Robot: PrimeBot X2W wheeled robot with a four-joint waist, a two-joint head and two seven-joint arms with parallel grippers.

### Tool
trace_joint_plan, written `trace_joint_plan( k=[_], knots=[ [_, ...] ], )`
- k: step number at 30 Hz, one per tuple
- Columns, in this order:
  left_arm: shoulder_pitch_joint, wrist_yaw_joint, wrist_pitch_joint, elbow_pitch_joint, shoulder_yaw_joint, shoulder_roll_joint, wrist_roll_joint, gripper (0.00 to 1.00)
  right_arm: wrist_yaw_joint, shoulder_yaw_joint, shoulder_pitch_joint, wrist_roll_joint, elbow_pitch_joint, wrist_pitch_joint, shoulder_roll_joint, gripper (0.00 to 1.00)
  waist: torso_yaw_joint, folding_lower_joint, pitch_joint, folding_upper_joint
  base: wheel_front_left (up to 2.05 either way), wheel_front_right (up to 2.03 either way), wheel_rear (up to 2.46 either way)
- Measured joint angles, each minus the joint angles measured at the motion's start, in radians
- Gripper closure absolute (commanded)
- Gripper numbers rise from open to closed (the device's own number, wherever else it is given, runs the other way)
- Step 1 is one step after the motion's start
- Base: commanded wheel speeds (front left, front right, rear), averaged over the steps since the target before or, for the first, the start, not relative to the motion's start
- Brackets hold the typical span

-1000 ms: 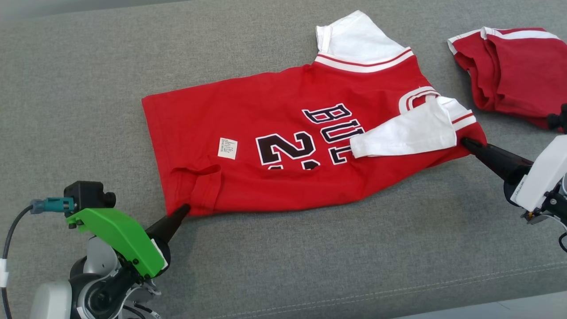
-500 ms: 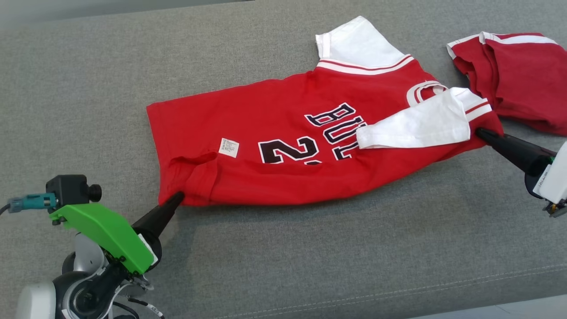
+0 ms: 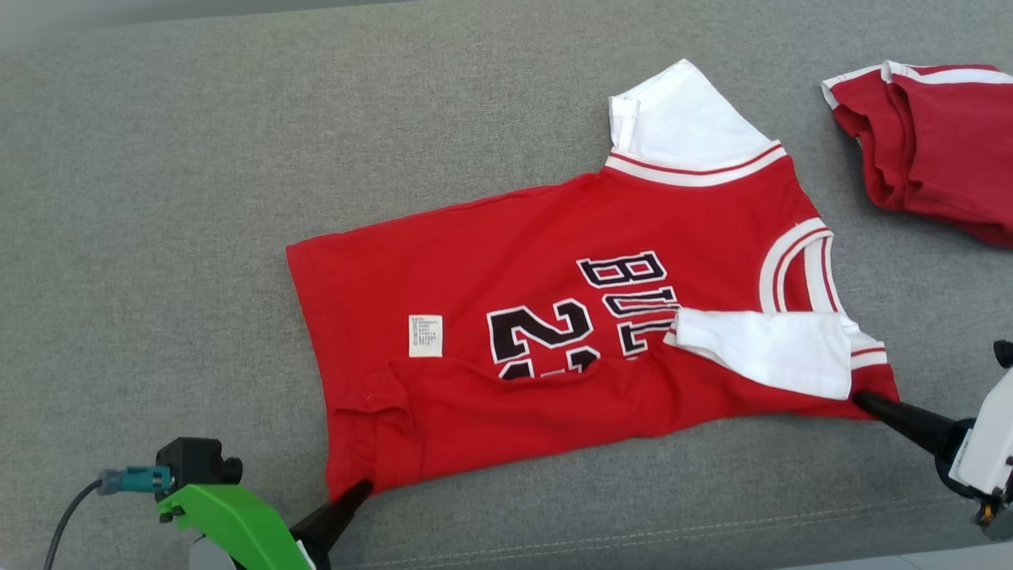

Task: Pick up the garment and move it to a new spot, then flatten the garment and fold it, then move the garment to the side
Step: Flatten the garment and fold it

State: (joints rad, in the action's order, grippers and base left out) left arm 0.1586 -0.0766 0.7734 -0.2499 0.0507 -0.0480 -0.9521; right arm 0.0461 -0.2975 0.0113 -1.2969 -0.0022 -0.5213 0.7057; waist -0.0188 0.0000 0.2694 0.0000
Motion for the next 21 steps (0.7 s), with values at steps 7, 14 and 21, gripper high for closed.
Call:
trace_joint_plan(
  k=[7, 14, 21],
  knots=[
    [0.049, 0.0, -0.041, -0.009, -0.018, 0.0, 0.018, 1.0, -0.005, 0.007, 0.084, -0.016, -0.016, 0.022, 0.002, 1.0, 0.012, 0.0, 0.001, 0.0, 0.0, 0.0, 0.0],
    [0.04, 0.0, -0.046, -0.071, -0.052, -0.004, 0.019, 1.0, -0.005, 0.048, 0.078, -0.014, -0.072, 0.036, 0.031, 1.0, -0.003, 0.0, 0.006, 0.0, 0.0, 0.0, 0.0],
    [0.043, 0.0, -0.004, -0.083, -0.026, -0.037, 0.019, 1.0, -0.015, 0.027, 0.1, -0.017, -0.107, 0.02, 0.044, 1.0, -0.01, 0.0, 0.023, 0.0, 0.0, 0.0, 0.0]
  ],
)
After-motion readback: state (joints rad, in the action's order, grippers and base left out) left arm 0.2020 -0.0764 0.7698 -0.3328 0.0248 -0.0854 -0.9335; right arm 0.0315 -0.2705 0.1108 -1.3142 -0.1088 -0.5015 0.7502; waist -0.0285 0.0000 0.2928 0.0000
